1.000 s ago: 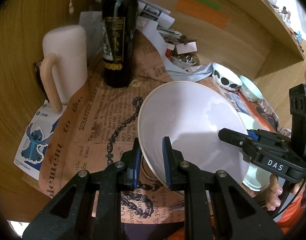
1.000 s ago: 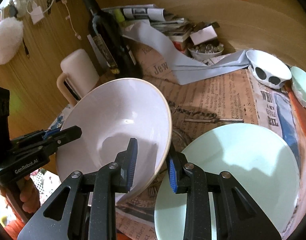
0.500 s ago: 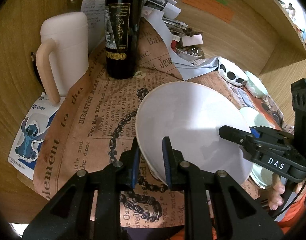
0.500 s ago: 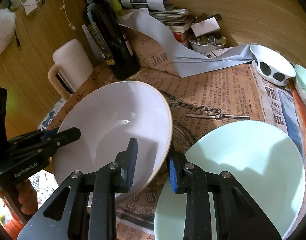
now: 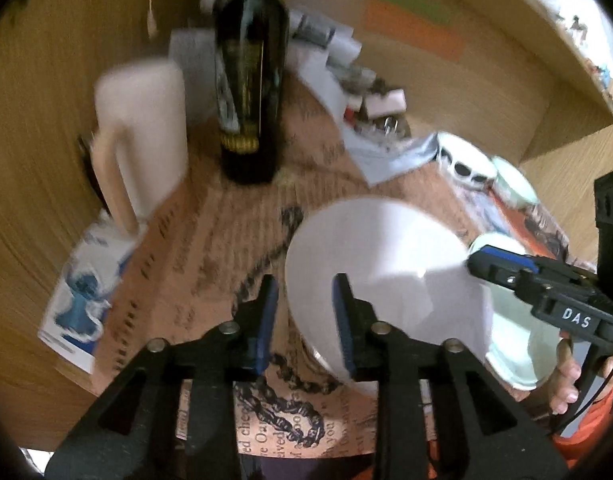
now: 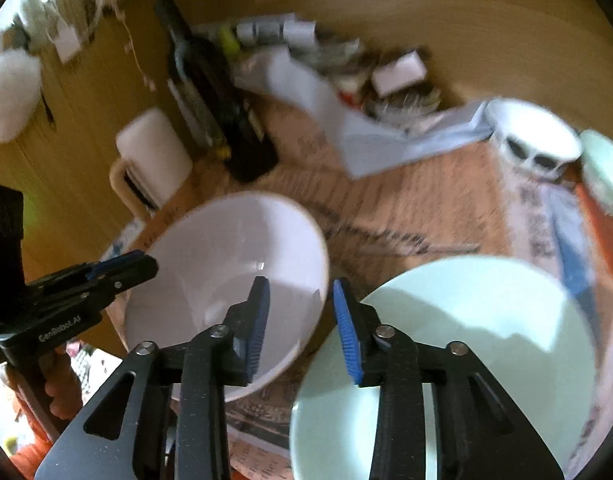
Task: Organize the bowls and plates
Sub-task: 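Lower the pale pink bowl onto the mint-green plate and open both grippers, then move both grippers to the white spotted bowl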
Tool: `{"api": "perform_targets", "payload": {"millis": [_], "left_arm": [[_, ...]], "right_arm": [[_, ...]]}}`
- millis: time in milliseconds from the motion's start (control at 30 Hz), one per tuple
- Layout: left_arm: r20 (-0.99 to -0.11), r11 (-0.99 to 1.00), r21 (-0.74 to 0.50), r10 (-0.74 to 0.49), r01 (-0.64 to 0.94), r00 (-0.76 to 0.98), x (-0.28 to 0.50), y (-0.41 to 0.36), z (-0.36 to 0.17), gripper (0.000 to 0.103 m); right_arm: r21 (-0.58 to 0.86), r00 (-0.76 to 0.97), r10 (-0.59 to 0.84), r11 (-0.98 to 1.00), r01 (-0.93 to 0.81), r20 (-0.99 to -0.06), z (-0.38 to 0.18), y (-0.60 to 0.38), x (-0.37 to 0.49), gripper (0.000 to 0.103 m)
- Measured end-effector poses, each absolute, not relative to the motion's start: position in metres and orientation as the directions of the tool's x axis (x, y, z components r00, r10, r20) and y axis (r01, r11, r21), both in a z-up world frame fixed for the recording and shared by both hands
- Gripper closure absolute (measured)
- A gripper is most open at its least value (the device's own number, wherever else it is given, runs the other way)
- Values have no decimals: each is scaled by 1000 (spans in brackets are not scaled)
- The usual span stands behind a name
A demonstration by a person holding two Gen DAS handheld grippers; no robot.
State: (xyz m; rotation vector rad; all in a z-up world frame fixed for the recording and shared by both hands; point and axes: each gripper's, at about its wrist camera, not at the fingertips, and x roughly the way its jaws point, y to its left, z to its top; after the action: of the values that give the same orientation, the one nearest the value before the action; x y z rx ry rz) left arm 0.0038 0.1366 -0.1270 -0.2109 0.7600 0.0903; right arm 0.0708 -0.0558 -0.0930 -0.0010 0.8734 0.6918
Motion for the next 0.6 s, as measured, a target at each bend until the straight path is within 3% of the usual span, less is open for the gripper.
{"api": "perform_targets", "payload": {"millis": [100, 200, 400, 500, 600], "left_arm": [[-633, 977, -149, 26, -155, 774, -3, 130, -104, 48], [-593, 981, -138, 27, -135, 804, -4, 120, -86, 43], [-539, 987, -138, -1, -88, 842, 8, 92, -60, 29], [-527, 990, -127, -20, -56, 850, 21, 75, -53, 20], [-527, 994, -110, -34, -29, 849, 40, 57, -48, 14]], "right_arm": [[229, 527, 544, 805, -547, -653, -71, -73, 66, 55], [215, 592, 536, 823, -526, -602, -52, -96, 65, 46], [192, 684, 490, 863, -467, -541, -31, -140, 71, 41], [186, 723, 461, 883, -431, -514, -25, -162, 78, 31], [193, 742, 446, 893, -407, -501, -22, -179, 86, 31]]}}
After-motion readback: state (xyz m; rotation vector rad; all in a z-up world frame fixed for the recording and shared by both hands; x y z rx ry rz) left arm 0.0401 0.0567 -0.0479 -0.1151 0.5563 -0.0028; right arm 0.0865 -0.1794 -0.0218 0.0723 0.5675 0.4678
